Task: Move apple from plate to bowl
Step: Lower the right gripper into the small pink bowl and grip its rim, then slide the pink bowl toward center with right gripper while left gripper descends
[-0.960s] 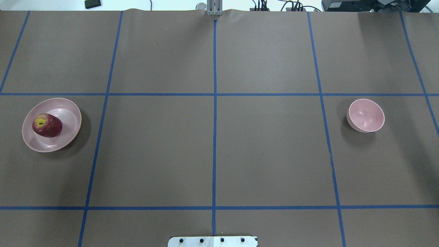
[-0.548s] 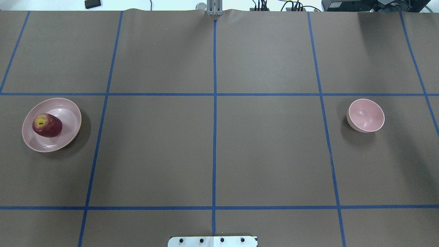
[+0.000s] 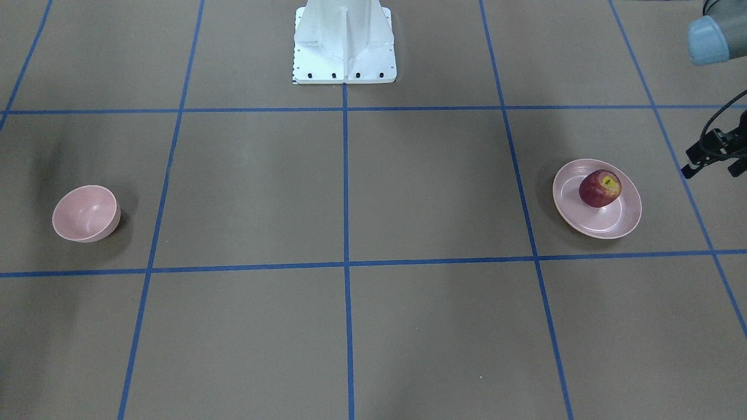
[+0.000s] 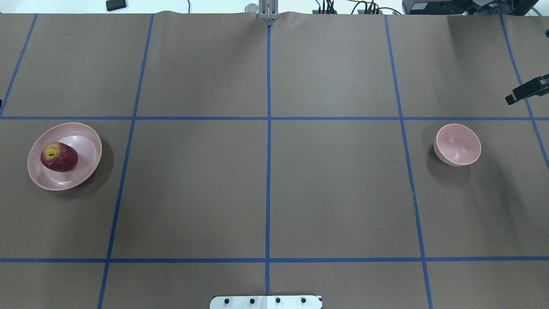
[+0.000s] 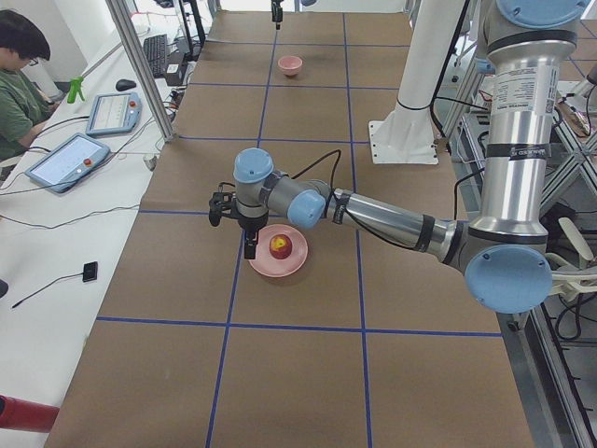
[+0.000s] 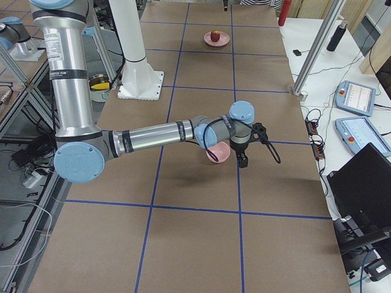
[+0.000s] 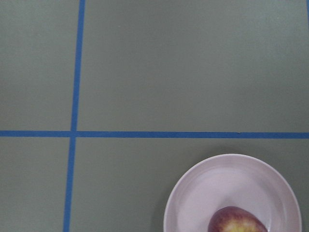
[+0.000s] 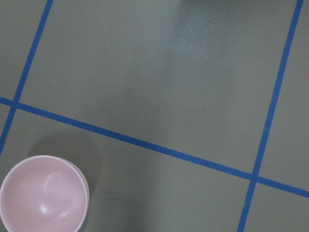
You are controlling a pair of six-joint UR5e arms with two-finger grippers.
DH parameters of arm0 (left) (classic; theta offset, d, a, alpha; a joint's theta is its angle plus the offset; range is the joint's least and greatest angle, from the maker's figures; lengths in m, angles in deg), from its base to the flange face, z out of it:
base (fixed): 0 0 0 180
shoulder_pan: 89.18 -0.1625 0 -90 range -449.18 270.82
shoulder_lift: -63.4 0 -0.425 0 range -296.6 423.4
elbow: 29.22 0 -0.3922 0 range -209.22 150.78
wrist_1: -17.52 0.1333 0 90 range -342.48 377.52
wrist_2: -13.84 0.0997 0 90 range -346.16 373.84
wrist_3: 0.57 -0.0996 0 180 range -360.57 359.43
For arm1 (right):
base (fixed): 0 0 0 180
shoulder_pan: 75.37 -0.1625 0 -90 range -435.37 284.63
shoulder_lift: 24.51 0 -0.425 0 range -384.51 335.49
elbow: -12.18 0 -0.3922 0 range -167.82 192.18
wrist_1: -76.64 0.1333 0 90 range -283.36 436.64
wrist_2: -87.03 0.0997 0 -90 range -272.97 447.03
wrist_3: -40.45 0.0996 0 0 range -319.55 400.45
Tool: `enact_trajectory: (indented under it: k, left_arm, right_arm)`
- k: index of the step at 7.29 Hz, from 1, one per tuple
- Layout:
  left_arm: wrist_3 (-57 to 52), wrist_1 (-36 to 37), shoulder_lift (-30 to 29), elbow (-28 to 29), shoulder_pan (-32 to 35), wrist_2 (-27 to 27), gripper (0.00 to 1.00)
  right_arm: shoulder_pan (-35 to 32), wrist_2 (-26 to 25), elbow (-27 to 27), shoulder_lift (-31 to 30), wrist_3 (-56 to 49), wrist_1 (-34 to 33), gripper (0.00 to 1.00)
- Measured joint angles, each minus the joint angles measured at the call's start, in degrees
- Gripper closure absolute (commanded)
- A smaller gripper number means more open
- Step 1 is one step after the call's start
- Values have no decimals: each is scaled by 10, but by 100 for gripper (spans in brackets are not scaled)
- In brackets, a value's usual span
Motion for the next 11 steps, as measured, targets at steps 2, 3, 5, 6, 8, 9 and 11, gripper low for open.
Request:
enact_trajectory:
  k: [2,3,5,6,8,9,11]
  left_arm:
    - [24,1,-10,1,-12,0,1]
    - [26,1,-13,2,-14,0,1]
    - [28,1,-15,3,-14,0,1]
    - [28,1,-15,3,-14,0,1]
    - [28,1,-17,2,-15,-1,1]
    - [28,1,-17,2,-15,0,1]
    - [51,1,-23,1,-24,1,1]
  right_arm:
    - [44,0,-33,2,30,51,0]
    - [65,0,-47,5,34,62,0]
    - [100,2,-60,7,38,67,21]
    - [111,2,-66,7,39,67,99]
    - [122,3,-71,7,41,68,100]
    - [125,3,-70,8,42,68,100]
    - [126,16,-68,22,48,67,100]
